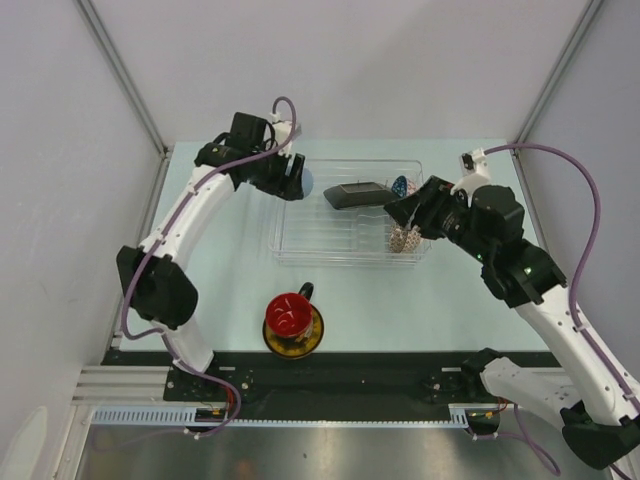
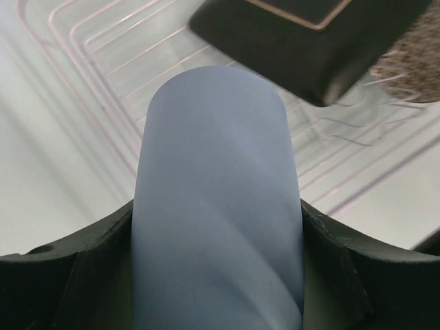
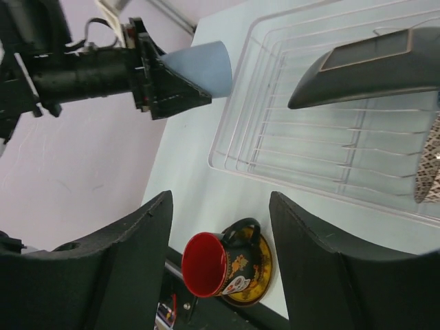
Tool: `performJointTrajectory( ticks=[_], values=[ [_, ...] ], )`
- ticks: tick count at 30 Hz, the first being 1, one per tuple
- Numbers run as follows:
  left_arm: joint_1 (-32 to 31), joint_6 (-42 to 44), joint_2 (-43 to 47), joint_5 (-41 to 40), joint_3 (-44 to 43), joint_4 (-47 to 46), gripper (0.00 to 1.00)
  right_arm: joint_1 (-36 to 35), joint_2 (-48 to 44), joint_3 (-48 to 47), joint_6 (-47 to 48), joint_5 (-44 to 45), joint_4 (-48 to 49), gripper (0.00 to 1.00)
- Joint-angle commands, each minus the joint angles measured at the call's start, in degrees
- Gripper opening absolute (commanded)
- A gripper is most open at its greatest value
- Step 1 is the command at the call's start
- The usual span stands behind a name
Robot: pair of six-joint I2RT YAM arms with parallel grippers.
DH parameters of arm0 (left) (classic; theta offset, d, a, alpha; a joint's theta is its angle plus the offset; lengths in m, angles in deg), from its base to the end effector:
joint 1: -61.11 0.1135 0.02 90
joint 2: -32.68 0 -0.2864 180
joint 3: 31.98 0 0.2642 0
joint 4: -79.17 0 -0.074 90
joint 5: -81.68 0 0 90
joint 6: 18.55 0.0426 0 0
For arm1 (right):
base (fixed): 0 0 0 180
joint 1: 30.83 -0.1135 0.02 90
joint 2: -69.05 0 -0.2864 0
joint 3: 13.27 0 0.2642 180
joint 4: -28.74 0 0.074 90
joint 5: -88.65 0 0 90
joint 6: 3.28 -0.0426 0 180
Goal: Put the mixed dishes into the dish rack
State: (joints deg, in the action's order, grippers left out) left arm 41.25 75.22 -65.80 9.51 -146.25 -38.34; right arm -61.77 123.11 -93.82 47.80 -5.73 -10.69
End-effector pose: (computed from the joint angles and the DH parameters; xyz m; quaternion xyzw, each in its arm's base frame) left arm 0.3671 -0.1465 0.3853 0.2440 0.8871 -0.1936 0.3407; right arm 0.1715 0.1066 0.4371 0.0306 0.7815 0.3809 0.4932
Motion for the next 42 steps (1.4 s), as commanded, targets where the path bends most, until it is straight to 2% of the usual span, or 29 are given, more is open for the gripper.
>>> performJointTrajectory(
  ticks=[1, 8, 15, 26, 36, 39, 40, 42],
  values=[
    [0.5, 3.6, -3.1, -7.0, -0.5, -3.6, 0.0, -0.1, -3.3, 1.7, 1.7, 4.3, -3.0, 0.63],
    [-0.6, 5.8, -12.9, -7.1, -4.9, -2.5, 0.0, -0.1, -5.4, 4.1, 1.1, 5.7, -3.1, 0.62],
    [-1.5, 7.8, -18.9, -10.0, -7.1, -1.6, 0.0, 0.0, -5.0, 6.8, 1.2, 5.0, -1.5, 0.61],
    [-2.6, 9.9, -27.9, -15.8, -16.3, 2.5, 0.0, 1.3, -4.9, 8.8, 0.8, 2.5, -0.2, 0.6],
    [-3.6, 11.7, -31.1, -17.6, -17.0, 2.4, 0.0, 3.6, -5.0, 9.8, 0.2, 0.7, -0.5, 0.59],
    [-3.9, 12.5, -31.6, -20.7, -17.0, 2.8, 0.01, 3.8, -4.9, 10.0, 0.0, 0.3, -0.3, 0.59],
    [-4.0, 12.5, -31.9, -21.2, -17.1, 3.0, 0.07, 3.9, -5.0, 10.0, 0.0, 0.2, -0.2, 0.59],
    [-4.1, 12.8, -32.3, -21.4, -17.3, 3.6, 0.28, 3.9, -5.2, 10.2, -0.1, 0.1, -0.3, 0.59]
  ],
)
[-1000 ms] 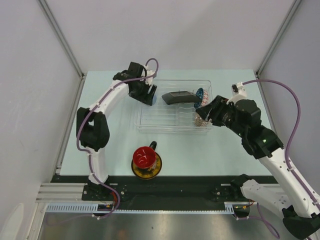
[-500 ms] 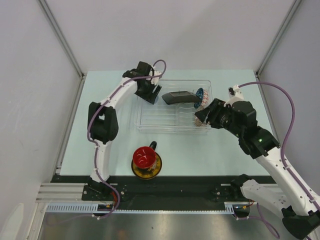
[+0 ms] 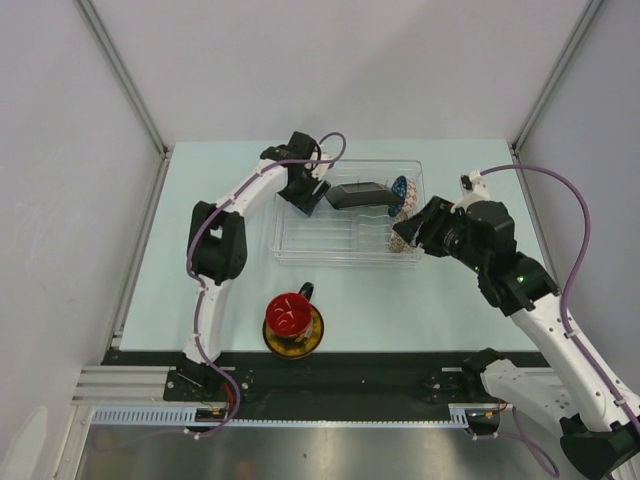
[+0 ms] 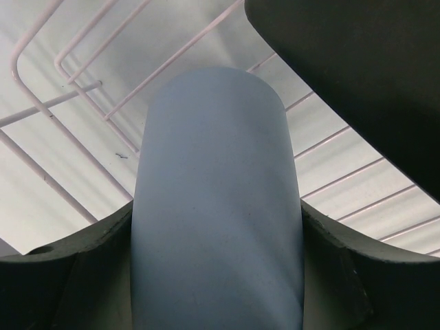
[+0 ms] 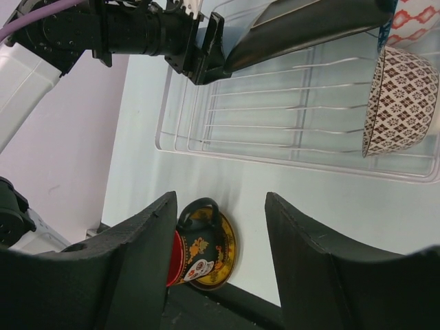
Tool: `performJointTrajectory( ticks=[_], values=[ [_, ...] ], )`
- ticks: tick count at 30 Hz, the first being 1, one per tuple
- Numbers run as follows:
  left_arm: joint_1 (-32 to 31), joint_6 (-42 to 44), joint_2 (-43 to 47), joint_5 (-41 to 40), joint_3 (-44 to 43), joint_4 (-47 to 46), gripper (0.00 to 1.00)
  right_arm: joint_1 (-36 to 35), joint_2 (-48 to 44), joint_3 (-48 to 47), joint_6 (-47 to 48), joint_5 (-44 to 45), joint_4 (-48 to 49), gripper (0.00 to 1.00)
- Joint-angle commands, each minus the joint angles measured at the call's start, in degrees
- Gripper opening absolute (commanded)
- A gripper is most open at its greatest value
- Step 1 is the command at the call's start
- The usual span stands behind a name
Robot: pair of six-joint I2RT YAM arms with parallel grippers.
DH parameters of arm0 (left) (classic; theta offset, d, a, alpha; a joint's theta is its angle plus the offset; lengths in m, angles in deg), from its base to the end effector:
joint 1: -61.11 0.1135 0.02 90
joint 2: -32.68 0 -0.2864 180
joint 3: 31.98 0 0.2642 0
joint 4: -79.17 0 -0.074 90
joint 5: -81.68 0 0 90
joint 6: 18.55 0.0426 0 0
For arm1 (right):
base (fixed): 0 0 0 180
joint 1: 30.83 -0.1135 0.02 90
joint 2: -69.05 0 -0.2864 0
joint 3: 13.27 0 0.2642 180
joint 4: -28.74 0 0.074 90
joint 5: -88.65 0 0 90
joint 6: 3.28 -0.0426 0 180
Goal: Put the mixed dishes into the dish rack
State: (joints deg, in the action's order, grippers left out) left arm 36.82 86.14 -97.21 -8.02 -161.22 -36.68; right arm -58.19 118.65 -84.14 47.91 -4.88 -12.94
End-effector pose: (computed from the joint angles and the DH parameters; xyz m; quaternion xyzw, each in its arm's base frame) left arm 0.4716 -0.2131 0.2247 0.3261 0.9198 -0.0208 0.2172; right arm 0.1674 0.0896 0.3868 0.0644 0.8185 0.3325 0.4641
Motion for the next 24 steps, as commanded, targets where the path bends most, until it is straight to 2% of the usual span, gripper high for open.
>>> performJointTrajectory(
  ticks=[1, 4, 8, 9, 11, 12, 14, 24],
  values=[
    [0.2, 2.0, -0.8, -4.0, -2.2, 2.0, 0.34, 0.3, -0.8, 0.7, -0.2, -0.8, 1.9, 0.59],
    [0.1, 2.1, 0.2, -3.7, -0.3, 1.0, 0.52, 0.3, -1.1, 1.0, -0.6, -1.0, 1.8, 0.59],
    [-0.3, 2.4, 0.9, -3.9, 0.9, 0.6, 0.65, 0.4, -1.8, 1.6, -0.9, -1.0, 1.7, 0.59],
    [-0.3, 2.4, 0.9, -3.9, 1.1, 0.5, 0.72, 0.4, -1.9, 1.7, -1.0, -1.0, 1.7, 0.59],
    [-0.3, 2.4, 1.1, -3.9, 1.2, 0.5, 0.79, 0.4, -2.0, 1.7, -1.0, -1.0, 1.9, 0.59],
    [-0.4, 2.4, 1.2, -3.9, 1.3, 0.5, 0.88, 0.4, -2.0, 1.8, -1.0, -1.0, 1.9, 0.59],
    [-0.4, 2.4, 1.7, -4.0, 1.5, 0.4, 0.98, 0.3, -2.0, 2.0, -1.1, -1.0, 2.0, 0.59],
    [-0.8, 1.9, 4.7, -4.1, 4.8, -0.6, 1.0, 0.4, -2.4, 3.4, -1.7, -2.3, 3.2, 0.59]
  ],
)
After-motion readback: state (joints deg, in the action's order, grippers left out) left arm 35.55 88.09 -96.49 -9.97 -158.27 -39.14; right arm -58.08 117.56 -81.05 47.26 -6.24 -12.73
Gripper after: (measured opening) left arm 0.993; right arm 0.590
